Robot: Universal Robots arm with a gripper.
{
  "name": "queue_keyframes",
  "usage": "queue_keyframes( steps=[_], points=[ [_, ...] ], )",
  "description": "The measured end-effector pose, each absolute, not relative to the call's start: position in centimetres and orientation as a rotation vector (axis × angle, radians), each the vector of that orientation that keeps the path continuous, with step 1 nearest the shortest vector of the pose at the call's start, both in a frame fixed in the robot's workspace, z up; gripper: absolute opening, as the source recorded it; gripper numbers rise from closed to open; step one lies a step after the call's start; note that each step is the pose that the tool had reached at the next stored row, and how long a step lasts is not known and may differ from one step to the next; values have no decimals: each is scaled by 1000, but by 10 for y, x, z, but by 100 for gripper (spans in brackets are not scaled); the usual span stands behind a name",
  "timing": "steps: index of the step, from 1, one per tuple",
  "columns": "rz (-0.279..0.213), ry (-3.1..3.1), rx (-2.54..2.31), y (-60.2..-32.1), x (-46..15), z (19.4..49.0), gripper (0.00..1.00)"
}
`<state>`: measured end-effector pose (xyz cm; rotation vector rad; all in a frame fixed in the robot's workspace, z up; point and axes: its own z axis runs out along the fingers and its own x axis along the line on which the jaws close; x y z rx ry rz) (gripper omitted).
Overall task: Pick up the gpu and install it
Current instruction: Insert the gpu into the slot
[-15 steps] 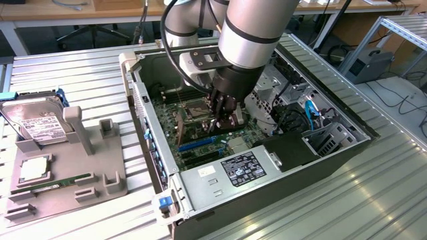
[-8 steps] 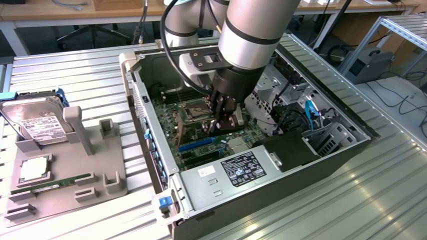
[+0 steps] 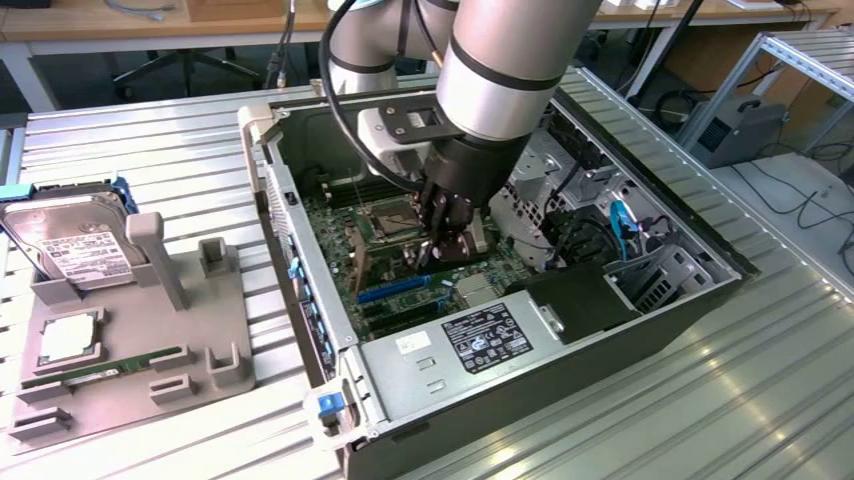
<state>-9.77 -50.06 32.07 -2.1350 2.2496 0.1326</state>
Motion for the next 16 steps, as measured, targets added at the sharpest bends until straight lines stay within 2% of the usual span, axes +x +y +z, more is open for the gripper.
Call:
queue_keyframes(
  steps=[16],
  points=[
    [133,2249,-2135,-503,-99,321,27]
  ],
)
